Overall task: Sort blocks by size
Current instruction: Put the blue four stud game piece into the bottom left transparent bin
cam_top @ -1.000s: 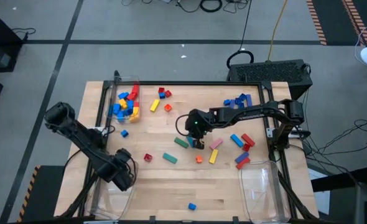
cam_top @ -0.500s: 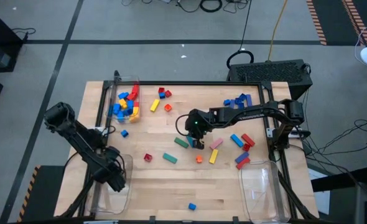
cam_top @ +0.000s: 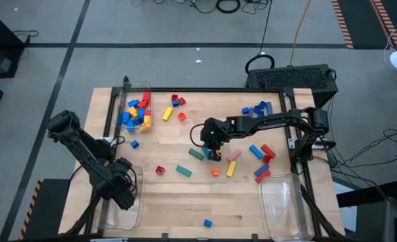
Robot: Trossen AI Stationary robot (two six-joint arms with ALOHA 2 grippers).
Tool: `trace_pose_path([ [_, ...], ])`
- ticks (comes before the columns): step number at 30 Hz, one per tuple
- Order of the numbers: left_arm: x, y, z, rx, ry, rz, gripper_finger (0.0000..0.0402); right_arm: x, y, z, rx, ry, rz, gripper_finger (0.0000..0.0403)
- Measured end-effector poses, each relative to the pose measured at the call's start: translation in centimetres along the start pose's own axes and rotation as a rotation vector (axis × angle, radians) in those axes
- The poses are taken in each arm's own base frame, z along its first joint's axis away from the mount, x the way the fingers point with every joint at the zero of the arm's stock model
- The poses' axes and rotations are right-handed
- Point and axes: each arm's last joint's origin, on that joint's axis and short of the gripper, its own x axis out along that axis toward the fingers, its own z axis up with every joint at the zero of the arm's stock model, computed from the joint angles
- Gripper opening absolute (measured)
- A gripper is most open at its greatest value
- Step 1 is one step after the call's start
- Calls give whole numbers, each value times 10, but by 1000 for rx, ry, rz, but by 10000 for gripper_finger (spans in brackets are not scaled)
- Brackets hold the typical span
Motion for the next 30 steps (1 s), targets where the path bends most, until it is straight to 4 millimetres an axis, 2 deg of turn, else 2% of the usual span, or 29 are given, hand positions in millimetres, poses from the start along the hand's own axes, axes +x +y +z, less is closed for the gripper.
trace_pose_path([
  [8, -19, 22, 46, -25, -207, -130, 178, 0, 0, 0, -10, 0, 0, 36],
  [12, -16, 32, 71, 7, -237, -104, 178, 0, 0, 0, -19, 0, 0, 36],
  [16, 4, 36, 93, 64, -198, -31, 177, 0, 0, 0, -31, 1, 0, 36],
  [21, 32, 38, 116, 64, -135, -26, 177, 0, 0, 0, -39, 3, 0, 36],
  [30, 76, 47, 138, -46, -48, -11, 178, 0, 0, -1, -52, 6, 0, 36],
])
